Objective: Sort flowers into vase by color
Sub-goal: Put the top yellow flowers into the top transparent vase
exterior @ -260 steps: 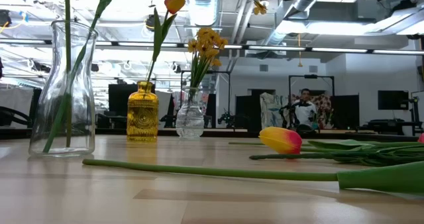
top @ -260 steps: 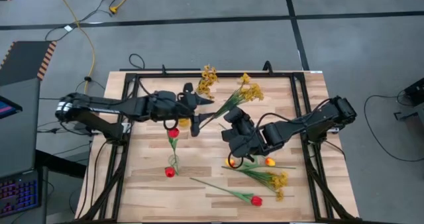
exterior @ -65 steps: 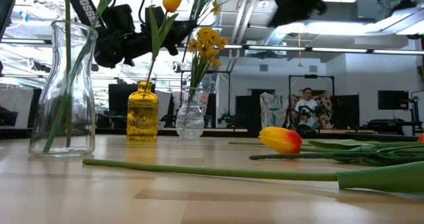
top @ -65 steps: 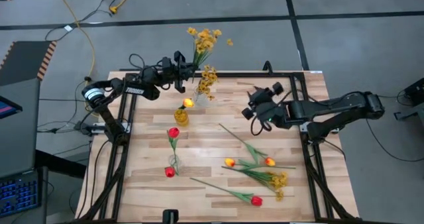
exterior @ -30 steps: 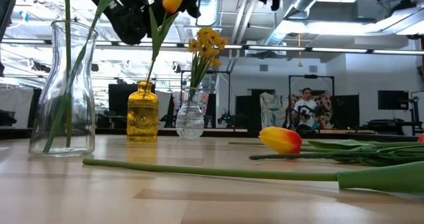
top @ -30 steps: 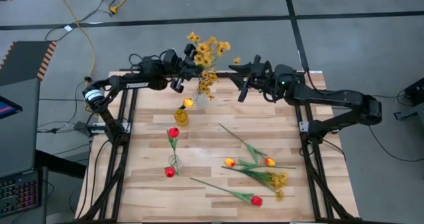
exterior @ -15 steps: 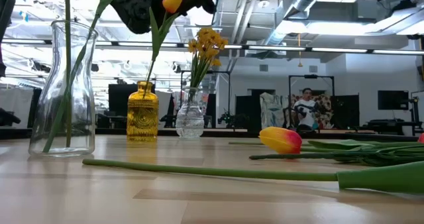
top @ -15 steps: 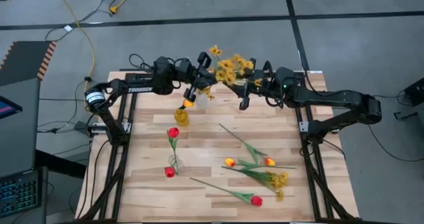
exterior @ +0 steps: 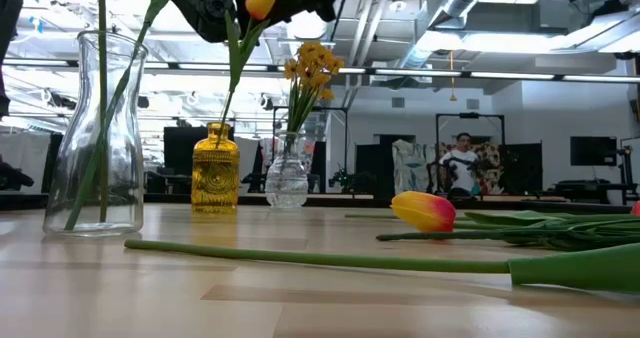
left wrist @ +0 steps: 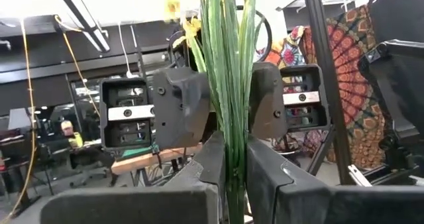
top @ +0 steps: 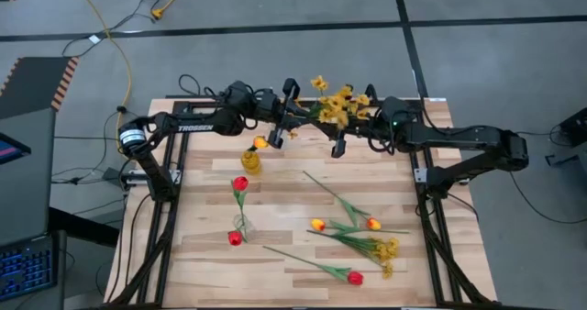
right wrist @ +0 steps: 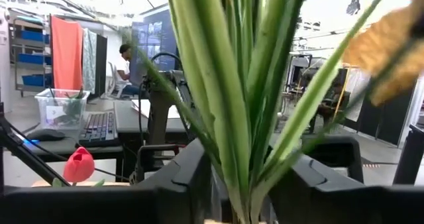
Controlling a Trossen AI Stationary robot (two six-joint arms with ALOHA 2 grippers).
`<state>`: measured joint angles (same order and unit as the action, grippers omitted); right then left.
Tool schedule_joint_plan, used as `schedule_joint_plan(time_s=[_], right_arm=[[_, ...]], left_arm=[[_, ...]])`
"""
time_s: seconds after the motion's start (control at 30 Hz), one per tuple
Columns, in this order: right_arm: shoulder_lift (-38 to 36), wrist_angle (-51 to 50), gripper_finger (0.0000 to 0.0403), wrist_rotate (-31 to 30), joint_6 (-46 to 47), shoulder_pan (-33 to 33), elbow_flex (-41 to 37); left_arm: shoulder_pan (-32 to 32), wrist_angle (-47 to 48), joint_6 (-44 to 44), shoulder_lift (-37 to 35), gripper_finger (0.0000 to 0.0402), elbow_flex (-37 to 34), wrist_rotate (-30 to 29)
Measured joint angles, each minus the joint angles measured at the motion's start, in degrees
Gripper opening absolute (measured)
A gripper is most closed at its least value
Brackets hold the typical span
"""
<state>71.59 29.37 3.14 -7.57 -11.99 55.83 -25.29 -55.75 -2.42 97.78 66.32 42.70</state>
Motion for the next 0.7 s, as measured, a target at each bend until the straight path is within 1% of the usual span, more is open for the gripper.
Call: schedule_joint_plan(time_s=[0.07,0.23,0.3,0.43,0.7], right_arm=[[0.0,-0.1,0.0129,0.0,0.0,0.0,0.0],[0.0,-0.3,0.0055,-0.3,0.0,0.0,0.0],[0.0,-0.3,0.0038,-0.3,0.0,0.0,0.0],[0.0,-1.4,0.0038,-0.3,0.2,-0.1,0.0],[0.0,-6.1,0.0047,-0.3,4.5,-0.2,0.0]], left_arm=[[0.0,0.0,0.1,0.0,0.0024,0.0,0.0],[0.0,1.0,0.1,0.0,0.0044,0.0,-1.0],[0.0,1.5,-0.2,0.0,0.0054,0.0,-2.2],[0.0,2.5,-0.4,0.0,0.0081,0.0,-2.8],[0.0,6.3,-1.0,0.0,0.0143,0.0,-3.0]])
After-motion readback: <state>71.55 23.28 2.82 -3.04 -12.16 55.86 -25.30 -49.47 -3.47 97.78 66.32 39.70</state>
